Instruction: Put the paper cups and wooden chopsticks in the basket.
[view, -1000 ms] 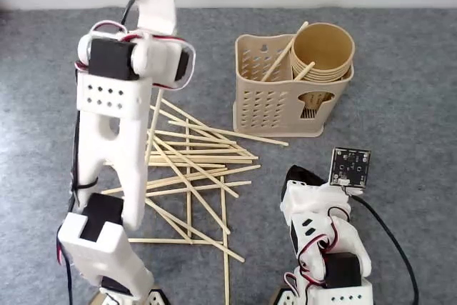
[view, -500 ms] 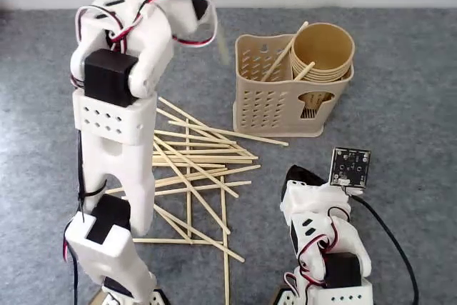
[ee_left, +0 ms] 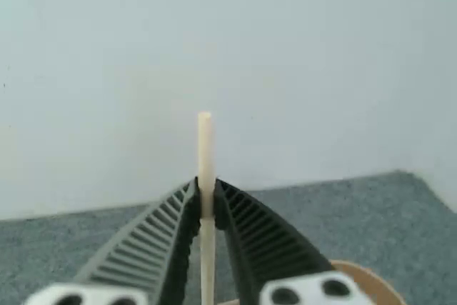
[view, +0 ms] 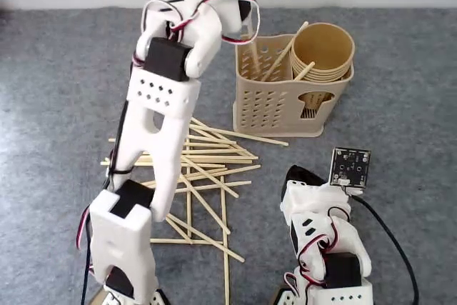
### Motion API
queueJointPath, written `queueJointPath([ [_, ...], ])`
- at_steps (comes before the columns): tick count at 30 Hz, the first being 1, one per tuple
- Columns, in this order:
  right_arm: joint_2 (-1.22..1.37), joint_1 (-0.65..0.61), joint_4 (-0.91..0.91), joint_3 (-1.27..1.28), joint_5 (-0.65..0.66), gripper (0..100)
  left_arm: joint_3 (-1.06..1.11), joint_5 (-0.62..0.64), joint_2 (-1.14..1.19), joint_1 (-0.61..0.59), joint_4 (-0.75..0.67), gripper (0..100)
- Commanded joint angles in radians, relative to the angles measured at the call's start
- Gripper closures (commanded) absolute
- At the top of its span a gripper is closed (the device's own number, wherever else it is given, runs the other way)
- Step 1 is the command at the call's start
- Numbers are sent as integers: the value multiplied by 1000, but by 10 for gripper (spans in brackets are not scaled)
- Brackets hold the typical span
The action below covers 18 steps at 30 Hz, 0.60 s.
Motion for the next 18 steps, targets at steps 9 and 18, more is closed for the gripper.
queueJointPath([
  [9,-5,-2,10,-3,-11,989,-170,-20,-9,-5,282,780],
  [18,-5,-2,12,-3,-11,989,-486,81,-2,-97,669,769],
])
